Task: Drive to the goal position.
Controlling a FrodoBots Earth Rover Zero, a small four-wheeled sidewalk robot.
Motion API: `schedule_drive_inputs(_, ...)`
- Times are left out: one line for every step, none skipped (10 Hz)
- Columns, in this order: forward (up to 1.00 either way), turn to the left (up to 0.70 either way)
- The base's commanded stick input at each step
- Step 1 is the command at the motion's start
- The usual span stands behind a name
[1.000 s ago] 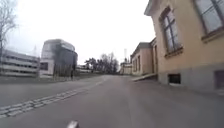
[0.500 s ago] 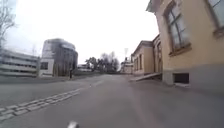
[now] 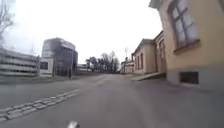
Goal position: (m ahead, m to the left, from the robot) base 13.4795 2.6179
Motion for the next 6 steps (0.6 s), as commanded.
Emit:
schedule_drive_inputs(1.00, 0.00)
schedule_drive_inputs(1.00, 0.00)
schedule_drive_inputs(1.00, 0.00)
schedule_drive_inputs(1.00, 0.00)
schedule_drive_inputs(1.00, 0.00)
schedule_drive_inputs(1.00, 0.00)
